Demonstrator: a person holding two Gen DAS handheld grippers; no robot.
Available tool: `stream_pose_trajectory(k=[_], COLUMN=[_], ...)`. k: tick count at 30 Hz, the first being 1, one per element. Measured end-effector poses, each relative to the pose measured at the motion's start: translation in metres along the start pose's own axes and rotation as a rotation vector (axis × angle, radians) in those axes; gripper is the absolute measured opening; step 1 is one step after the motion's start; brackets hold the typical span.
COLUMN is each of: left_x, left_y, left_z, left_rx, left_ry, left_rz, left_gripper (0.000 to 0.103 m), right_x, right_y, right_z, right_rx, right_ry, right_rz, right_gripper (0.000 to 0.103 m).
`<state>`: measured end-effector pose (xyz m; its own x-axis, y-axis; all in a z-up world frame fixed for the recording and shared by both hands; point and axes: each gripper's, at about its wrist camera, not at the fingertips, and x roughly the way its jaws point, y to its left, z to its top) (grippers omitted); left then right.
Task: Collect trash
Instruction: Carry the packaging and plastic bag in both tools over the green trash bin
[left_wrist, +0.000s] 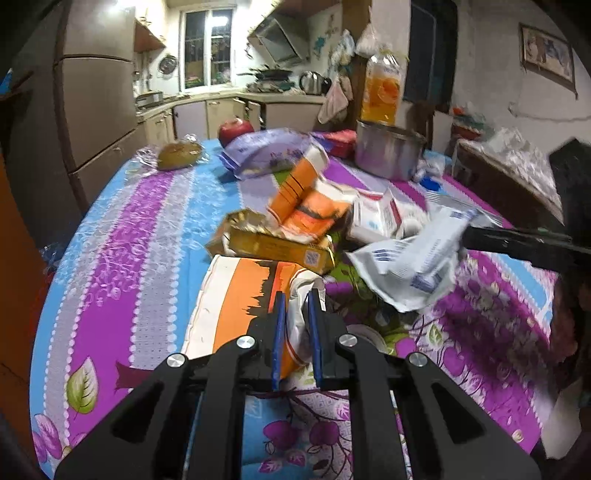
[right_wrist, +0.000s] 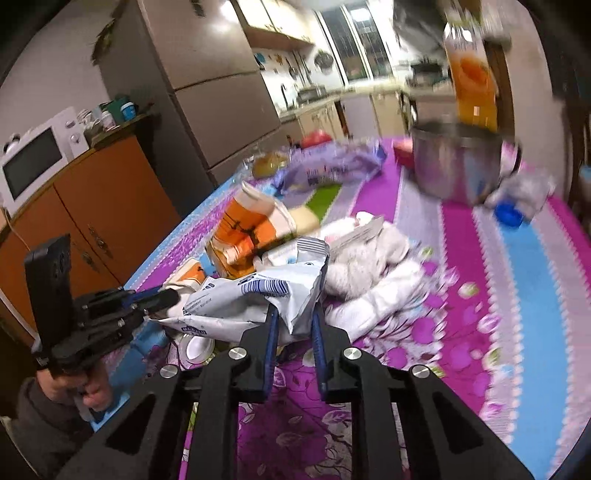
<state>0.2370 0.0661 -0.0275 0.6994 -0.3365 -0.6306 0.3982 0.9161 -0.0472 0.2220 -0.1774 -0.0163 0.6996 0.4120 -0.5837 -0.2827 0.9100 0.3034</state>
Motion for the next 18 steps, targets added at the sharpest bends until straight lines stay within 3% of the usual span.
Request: stream_pose_trajectory(k=[7, 18], left_x=[-0.034, -0.067], left_y=[-0.005, -0.053], left_z=[0.018, 0.050], left_rx=[-0.040, -0.028], left_ry=[-0.095, -0.217], left_rz=[0.040, -0.046], left_gripper=[0.011, 0.011], right_x=[-0.052, -0.110], right_y=[0.030, 0.035], right_z=[0.009, 0.018], right_rx=[-0.180, -0.295], right_ry=[-0.122, -0.193], right_rz=[-0.157, -0.305], right_gripper=[0.018, 0.018])
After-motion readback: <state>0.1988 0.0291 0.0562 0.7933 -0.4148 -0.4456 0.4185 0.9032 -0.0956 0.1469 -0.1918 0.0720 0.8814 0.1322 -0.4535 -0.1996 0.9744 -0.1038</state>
